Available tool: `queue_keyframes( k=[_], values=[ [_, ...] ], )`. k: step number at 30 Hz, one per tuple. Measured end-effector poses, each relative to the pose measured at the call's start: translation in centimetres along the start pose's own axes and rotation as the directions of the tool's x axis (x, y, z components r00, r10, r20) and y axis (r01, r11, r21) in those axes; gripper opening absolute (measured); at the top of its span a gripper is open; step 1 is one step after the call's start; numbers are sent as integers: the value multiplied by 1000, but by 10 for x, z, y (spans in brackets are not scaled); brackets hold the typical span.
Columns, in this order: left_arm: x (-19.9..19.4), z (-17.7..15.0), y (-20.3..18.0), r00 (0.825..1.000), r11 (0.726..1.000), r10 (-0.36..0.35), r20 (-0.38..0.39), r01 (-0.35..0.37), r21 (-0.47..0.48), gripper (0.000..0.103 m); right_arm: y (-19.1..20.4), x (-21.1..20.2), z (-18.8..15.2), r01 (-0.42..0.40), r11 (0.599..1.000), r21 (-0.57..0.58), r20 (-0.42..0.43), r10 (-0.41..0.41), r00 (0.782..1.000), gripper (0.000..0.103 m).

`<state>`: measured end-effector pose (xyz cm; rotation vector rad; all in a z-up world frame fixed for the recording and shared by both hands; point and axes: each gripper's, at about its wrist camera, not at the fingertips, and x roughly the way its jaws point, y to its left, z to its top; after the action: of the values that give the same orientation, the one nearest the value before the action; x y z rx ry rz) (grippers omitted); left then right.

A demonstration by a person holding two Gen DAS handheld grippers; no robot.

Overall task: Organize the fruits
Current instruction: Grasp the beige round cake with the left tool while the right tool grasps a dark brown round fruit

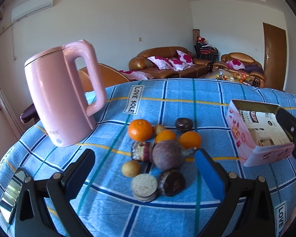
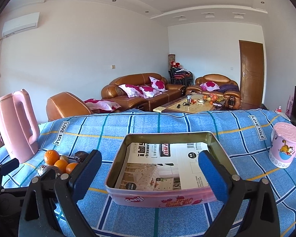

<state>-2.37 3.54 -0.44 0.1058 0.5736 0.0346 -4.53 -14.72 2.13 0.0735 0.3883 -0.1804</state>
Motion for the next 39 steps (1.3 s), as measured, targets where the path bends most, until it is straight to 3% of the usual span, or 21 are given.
queue_keyframes(
  k=[4,8,11,14,18,21,27,29,31,33,39],
  values=[
    [-10,-16,42,998,998,9,-54,-13,-66,103,11,8,-4,-108,994,-20,-68,106,992,81],
    [-14,-31,73,994,994,-12,-108,0,-106,103,30,15,-11,-236,971,-31,-146,230,962,80],
    [-18,-37,85,993,993,-10,-117,-3,-118,102,50,18,-16,-337,940,-44,-212,321,923,70],
    [-20,-40,93,992,992,-10,-124,-6,-128,102,73,21,-24,-442,897,-30,-292,415,862,70],
    [-21,-41,102,991,990,-19,-130,1,-138,102,110,31,-36,-432,893,-123,-382,359,851,70],
    [-21,-42,107,991,991,-22,-134,4,-132,102,124,40,-40,-486,866,-120,-441,392,808,65],
    [-16,-41,112,989,989,-38,-143,17,-150,102,138,54,-44,-511,852,-119,-501,393,771,65],
    [-15,-41,110,988,989,-53,-147,31,-146,102,141,62,-47,-527,844,-98,-541,399,741,64],
    [-13,-40,105,987,991,-59,-150,39,-129,102,140,62,-46,-543,835,-83,-534,423,732,58],
    [-11,-39,98,986,992,-62,-153,44,-114,102,139,60,-46,-551,831,-75,-529,435,728,42],
    [2,-27,78,969,984,-163,-185,146,-104,101,116,43,-32,-512,854,-93,-443,425,789,42]
  ],
)
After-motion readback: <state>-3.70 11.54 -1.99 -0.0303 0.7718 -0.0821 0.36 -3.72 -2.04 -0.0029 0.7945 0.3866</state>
